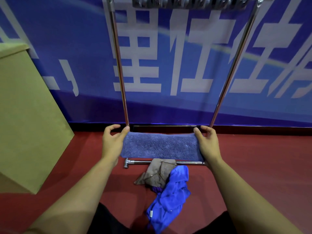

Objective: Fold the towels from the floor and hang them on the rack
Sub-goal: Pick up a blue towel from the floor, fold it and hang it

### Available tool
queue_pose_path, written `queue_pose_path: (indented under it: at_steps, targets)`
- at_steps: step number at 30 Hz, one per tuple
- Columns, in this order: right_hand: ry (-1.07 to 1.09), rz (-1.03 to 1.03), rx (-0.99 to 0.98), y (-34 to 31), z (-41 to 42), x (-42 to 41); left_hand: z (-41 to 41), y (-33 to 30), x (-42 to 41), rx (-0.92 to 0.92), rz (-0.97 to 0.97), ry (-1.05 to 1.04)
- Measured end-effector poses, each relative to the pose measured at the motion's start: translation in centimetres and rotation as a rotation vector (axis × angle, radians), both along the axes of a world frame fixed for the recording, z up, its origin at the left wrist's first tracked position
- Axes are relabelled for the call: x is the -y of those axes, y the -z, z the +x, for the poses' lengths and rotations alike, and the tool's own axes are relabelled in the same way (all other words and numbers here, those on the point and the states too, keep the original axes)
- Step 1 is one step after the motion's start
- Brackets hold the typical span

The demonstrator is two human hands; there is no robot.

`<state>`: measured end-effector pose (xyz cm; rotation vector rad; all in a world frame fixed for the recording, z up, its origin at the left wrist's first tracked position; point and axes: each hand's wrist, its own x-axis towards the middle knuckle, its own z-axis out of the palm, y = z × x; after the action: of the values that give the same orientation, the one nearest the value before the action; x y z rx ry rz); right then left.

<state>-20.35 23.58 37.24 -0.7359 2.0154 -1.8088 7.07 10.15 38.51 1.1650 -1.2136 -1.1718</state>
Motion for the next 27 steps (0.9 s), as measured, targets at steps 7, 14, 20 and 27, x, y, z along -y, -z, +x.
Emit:
queue_pose_path:
  at_steps: [7,14,20,27]
  targets:
    - [-0.063,-0.073,0.064,-0.4,-0.1,-0.5,0.7,0.7,0.8,0.0,-0.04,0.082]
    - [0.008,-0.237,0.083,-2.0,0.5,-0.7,0.6,-0.6,0.4,-0.105,-0.137,-0.012]
    - [-0.017,-0.212,0.097,-1.8,0.6,-0.7,0.8,-0.3,0.5,-0.098,-0.116,-0.026]
    - [-0.15,-0.054,0.125,-0.5,0.0,-0.5,0.9,0.6,0.7,-0.038,-0.013,0.099]
